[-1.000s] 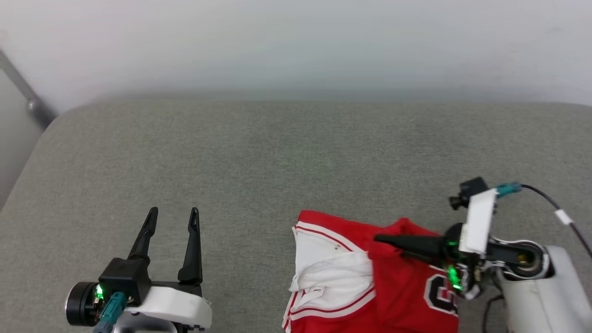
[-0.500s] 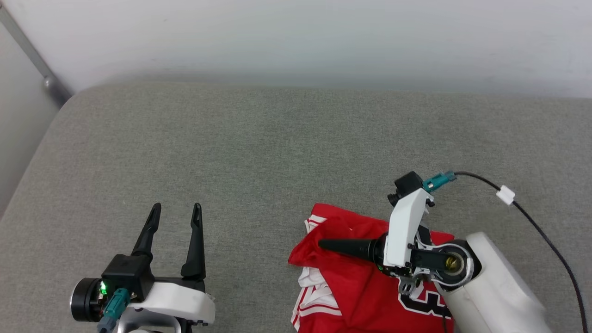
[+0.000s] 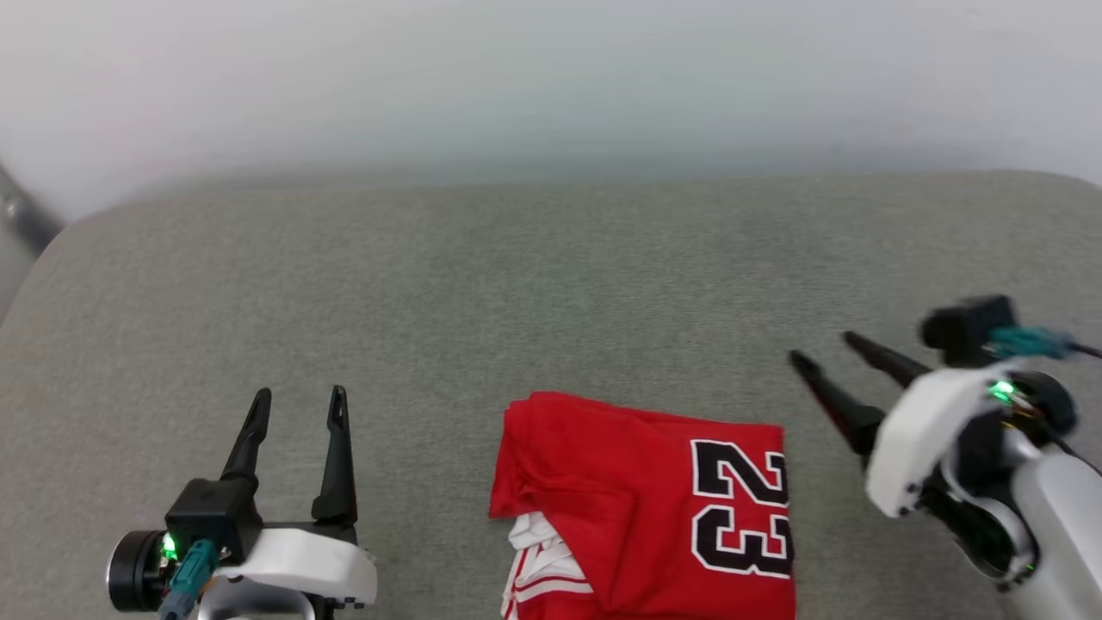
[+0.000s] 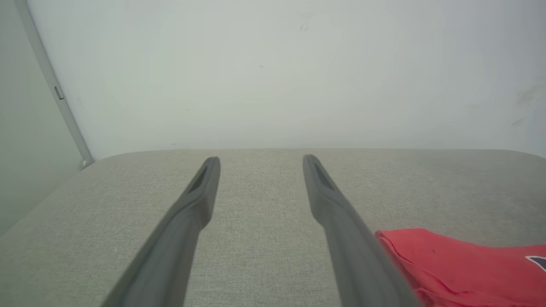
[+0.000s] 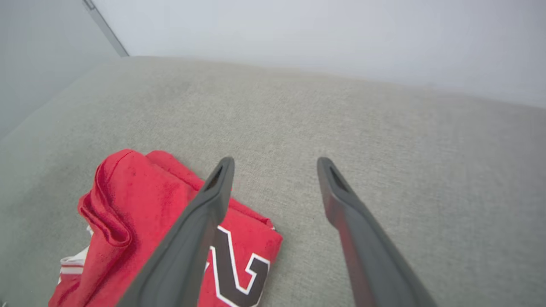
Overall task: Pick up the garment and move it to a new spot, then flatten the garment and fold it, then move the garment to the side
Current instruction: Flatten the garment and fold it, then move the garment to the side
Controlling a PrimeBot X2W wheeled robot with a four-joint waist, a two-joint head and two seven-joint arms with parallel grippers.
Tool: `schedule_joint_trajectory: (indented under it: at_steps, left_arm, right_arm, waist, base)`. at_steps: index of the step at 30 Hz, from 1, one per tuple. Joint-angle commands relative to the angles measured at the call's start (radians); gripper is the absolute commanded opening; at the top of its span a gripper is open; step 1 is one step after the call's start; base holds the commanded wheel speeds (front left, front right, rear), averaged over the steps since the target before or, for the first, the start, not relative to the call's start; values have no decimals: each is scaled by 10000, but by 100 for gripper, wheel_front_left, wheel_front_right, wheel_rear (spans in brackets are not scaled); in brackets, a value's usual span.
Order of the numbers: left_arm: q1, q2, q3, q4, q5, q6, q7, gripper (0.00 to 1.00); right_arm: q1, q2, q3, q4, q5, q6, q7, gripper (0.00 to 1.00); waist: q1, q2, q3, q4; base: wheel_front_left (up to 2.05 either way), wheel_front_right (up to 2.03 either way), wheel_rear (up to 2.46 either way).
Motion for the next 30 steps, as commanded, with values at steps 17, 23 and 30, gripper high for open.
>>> schedule_joint_trajectory:
  at_steps: [17,23,30]
  left_arm:
    - [1317,269,567,378,-526,210,-154,100]
    - [1864,272,670,284,-613,455,-166,100]
    - [1779,369,636,95,-537,472,-133,100]
  right_arm:
    - [3076,1225,-2860,-1760,-2541,-4,-3567,100]
    - [3776,1666,-3116,-2152,-2690,-4,-3313,100]
    - [4003,1845,-3345,-2387,-2878,-4,-3083,100]
  waist:
    - [-1,0,-977,-981]
    - [-1,0,-1101,-852]
    - [-1,0,-1083,-710]
  base:
    - [0,0,0]
    - [0,0,0]
    - [0,0,0]
